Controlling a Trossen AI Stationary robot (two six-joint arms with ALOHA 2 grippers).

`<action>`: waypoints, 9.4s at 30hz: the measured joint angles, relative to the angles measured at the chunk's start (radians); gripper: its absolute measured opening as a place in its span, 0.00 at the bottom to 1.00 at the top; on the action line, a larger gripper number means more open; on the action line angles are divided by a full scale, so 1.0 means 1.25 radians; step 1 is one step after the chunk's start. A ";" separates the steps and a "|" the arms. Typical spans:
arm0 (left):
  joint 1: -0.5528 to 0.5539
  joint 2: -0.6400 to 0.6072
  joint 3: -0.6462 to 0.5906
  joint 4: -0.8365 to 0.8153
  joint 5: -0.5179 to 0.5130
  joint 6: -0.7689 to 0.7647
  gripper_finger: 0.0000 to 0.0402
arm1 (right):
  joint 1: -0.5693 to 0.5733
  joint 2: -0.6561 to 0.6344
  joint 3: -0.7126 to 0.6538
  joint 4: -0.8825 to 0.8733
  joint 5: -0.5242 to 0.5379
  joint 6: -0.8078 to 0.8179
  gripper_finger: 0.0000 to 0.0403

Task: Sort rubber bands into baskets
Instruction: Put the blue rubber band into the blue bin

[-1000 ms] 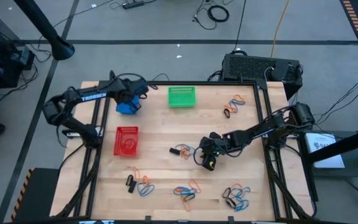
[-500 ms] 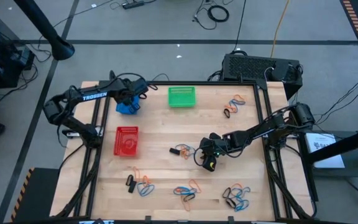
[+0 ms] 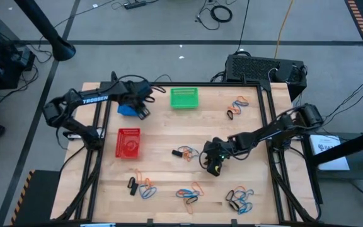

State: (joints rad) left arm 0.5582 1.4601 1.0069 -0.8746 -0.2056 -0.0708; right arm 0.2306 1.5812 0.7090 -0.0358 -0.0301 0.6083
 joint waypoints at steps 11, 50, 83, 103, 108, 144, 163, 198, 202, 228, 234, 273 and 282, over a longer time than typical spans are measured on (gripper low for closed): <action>-0.362 -0.035 -0.013 0.429 0.049 0.056 0.34 | 0.113 -0.104 0.000 -0.002 0.134 0.004 0.33; -0.533 0.601 0.456 0.576 0.227 0.230 0.34 | 0.373 -0.220 0.000 -0.368 0.162 0.411 0.33; -0.688 0.229 0.222 0.359 0.045 0.117 0.34 | 0.576 0.003 0.000 -0.179 -0.188 1.115 0.33; -0.688 0.229 0.220 0.376 0.035 0.130 0.34 | 0.565 -0.027 0.000 -0.183 -0.204 0.899 0.00; -0.688 0.229 0.220 0.391 0.035 0.130 0.34 | 0.564 -0.082 0.000 -0.244 -0.060 0.848 0.00; -0.687 0.609 0.154 1.427 0.147 -0.128 0.34 | 0.564 -0.186 0.000 -0.175 0.720 0.471 0.00; -0.680 0.624 0.265 1.233 0.074 -0.039 0.34 | 0.564 -0.162 0.000 -0.167 0.756 0.443 0.00; -0.655 0.623 0.265 1.280 0.115 -0.065 0.31 | 0.511 -0.152 0.000 -0.118 0.759 0.377 0.00; -0.655 0.623 0.265 1.279 0.115 -0.060 0.14 | 0.511 -0.152 0.000 -0.118 0.758 0.377 0.00; -0.655 0.580 0.282 1.195 0.141 0.012 0.00 | 0.558 -0.104 0.001 -0.176 0.547 0.508 0.00; -0.655 0.468 0.283 0.970 0.079 0.097 0.00 | 0.555 -0.046 0.001 -0.175 0.508 0.537 0.00; 0.055 -0.011 0.010 -0.073 -0.296 0.047 0.06 | 0.438 -0.034 0.001 -0.070 0.501 0.112 0.00; 0.067 0.020 0.009 -0.076 -0.257 0.046 0.23 | 0.439 -0.034 0.000 -0.070 0.499 0.111 0.00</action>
State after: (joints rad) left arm 0.6414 1.4857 1.0183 -0.9691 -0.5266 -0.0137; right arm 0.7799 1.5383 0.7094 -0.1238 0.5934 0.7475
